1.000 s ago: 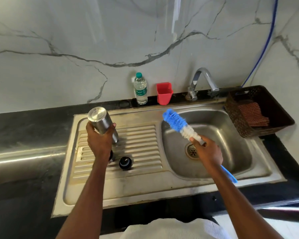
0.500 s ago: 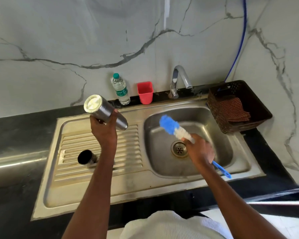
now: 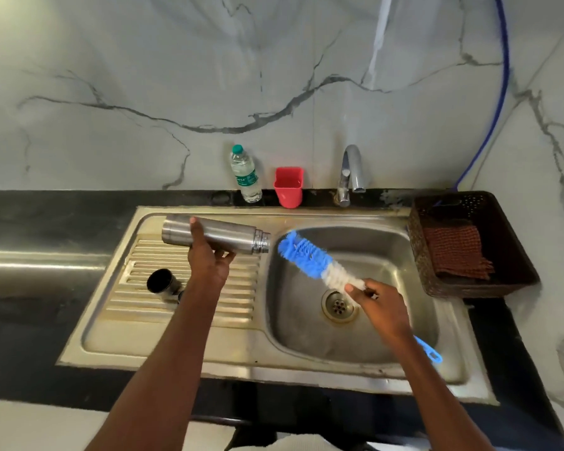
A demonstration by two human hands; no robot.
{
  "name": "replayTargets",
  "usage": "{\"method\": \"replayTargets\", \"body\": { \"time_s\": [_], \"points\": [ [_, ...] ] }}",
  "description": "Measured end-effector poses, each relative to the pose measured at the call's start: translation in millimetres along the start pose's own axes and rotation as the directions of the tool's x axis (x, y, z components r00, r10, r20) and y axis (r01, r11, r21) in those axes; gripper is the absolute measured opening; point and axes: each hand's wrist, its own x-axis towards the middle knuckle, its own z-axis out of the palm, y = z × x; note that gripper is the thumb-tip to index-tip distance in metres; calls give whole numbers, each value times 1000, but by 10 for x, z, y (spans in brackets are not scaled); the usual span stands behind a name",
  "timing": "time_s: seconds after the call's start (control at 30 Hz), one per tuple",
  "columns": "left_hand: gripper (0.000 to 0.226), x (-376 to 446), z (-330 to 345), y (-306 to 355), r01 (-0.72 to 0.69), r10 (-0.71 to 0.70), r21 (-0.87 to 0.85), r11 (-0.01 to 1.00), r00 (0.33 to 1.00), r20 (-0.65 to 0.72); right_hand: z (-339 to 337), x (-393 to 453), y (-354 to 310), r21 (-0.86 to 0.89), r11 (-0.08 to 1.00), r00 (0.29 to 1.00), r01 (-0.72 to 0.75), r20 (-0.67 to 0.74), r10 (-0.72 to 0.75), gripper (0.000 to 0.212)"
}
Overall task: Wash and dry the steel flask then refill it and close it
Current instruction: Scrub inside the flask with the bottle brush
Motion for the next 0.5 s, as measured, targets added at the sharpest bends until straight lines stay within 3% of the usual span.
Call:
{"method": "replayTargets", "body": {
  "time_s": [0.1, 0.23, 0.33, 0.5],
  "points": [
    [74, 113, 9, 161, 26, -26, -31, 999, 1000, 7, 27, -20, -79, 98, 995, 997, 36, 67, -42, 11],
    [72, 191, 85, 210, 60, -62, 48, 997, 997, 41, 117, 12, -269, 92, 990, 986, 103, 119, -113, 28],
    [73, 267, 119, 209, 81, -84, 73, 994, 996, 42, 125, 37, -367, 51, 992, 988, 118, 96, -122, 43],
    [77, 342, 151, 214, 99, -98, 14, 995, 995, -22, 192, -34, -518, -7, 994, 994, 109, 4, -109, 37]
  ]
}}
